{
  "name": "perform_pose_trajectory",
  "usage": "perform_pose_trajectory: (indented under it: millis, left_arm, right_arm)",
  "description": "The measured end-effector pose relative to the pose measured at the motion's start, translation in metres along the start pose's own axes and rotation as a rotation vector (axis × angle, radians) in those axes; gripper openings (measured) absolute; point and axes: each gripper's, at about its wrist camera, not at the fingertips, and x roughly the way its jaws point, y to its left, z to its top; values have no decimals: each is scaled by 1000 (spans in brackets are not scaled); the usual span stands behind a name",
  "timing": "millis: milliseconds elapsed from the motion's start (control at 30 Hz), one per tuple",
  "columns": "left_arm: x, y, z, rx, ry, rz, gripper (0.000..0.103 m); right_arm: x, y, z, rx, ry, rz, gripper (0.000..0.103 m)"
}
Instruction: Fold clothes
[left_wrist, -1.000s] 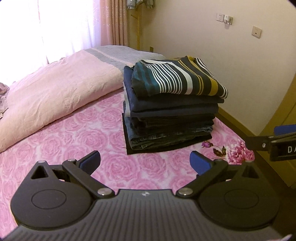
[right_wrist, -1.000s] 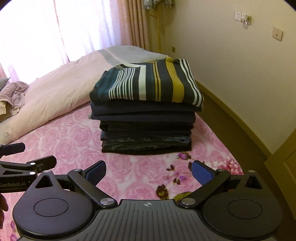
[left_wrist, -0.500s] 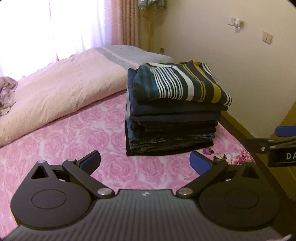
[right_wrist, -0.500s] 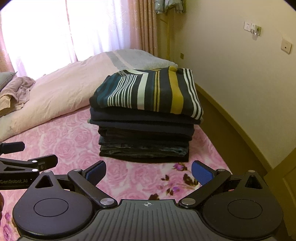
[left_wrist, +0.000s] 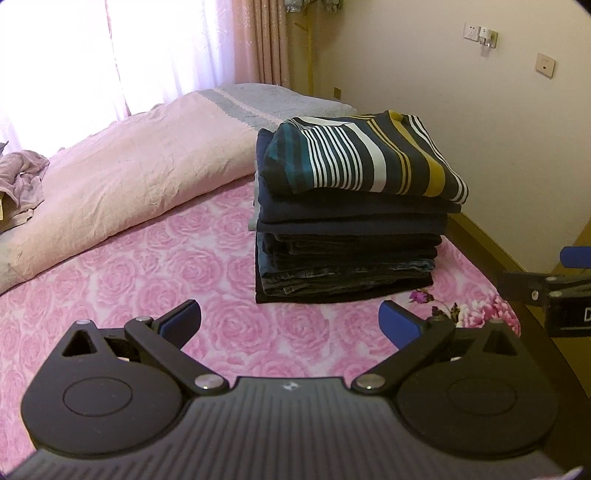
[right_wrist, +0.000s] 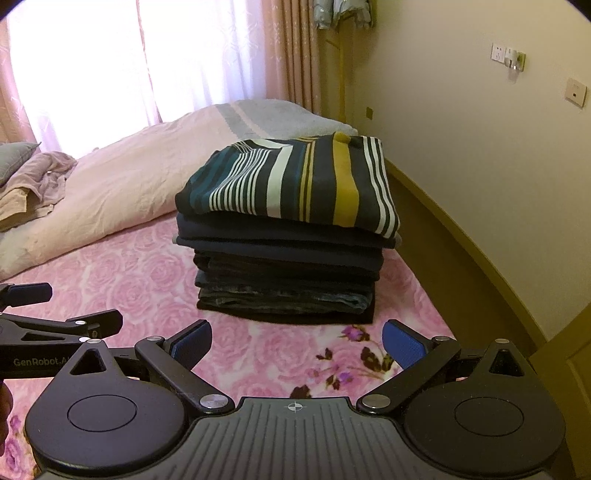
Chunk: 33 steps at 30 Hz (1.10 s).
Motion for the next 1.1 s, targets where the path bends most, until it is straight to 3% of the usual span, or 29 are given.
perform_pose_trajectory:
  millis: [1100]
  left_arm:
    - [5, -12, 3, 11, -7, 20, 101]
  right_arm:
    - [8, -11, -1, 13, 20, -5, 101]
